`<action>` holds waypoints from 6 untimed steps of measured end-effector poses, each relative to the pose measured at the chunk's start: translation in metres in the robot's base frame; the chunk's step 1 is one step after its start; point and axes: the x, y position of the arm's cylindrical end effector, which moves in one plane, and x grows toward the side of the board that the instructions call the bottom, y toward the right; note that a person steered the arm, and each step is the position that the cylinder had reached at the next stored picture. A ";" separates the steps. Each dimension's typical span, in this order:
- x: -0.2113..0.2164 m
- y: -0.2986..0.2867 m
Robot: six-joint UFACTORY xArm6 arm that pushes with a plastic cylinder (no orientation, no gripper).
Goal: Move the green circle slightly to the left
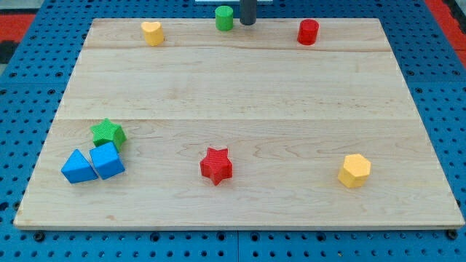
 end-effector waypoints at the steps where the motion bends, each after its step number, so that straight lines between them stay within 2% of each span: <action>1: -0.001 -0.001; 2: 0.001 -0.021; 3: 0.061 -0.094; 4: 0.103 -0.120; 6: 0.014 0.025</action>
